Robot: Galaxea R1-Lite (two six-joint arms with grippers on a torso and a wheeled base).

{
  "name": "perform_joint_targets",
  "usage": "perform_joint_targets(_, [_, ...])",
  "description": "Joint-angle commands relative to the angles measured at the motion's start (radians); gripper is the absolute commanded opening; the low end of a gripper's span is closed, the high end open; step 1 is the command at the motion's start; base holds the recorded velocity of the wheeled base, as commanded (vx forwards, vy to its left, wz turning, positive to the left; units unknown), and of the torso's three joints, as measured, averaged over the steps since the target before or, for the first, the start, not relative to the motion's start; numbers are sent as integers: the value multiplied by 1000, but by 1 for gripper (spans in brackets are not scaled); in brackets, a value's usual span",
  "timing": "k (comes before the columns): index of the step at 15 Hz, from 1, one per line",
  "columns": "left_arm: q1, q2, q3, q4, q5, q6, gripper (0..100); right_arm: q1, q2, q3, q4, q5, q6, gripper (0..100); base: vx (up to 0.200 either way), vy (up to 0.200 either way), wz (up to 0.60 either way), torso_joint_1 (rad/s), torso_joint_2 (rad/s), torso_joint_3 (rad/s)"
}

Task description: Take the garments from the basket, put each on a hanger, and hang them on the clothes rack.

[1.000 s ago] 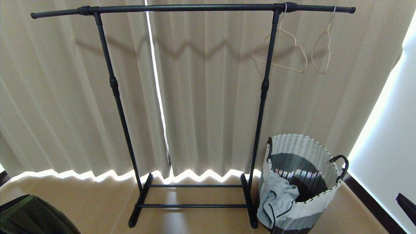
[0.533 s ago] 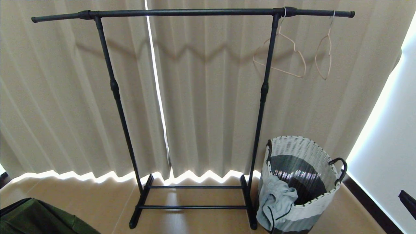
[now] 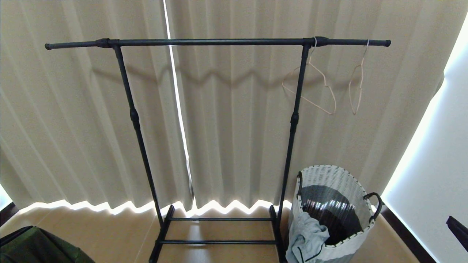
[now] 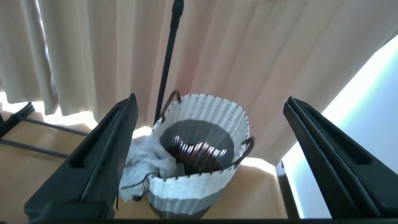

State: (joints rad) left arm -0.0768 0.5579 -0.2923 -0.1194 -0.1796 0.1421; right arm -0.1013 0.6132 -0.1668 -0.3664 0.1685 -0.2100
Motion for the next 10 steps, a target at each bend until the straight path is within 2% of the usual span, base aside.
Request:
perform_joint_targets(1, [0,-4,2,-2,0,-1,0,0,10,-2,0,0,0,100,0,0,0,198,-466,-276])
perform_joint_targets(3, [-1,-4,15,-40,0,-6,0,0,10,0,0,-1,0,100,0,0,0,198,-471,-273])
perform_joint_targets(6, [-3,-19,67,-155,0,-10,0,0,8,-2,0,-9,1,100,0,0,0,206,-484,-279])
perform_joint_targets(10, [-3,-18,71,-160,0,-12,0,0,10,-2,-2,-11,1,100,0,0,0,224,-491,-282])
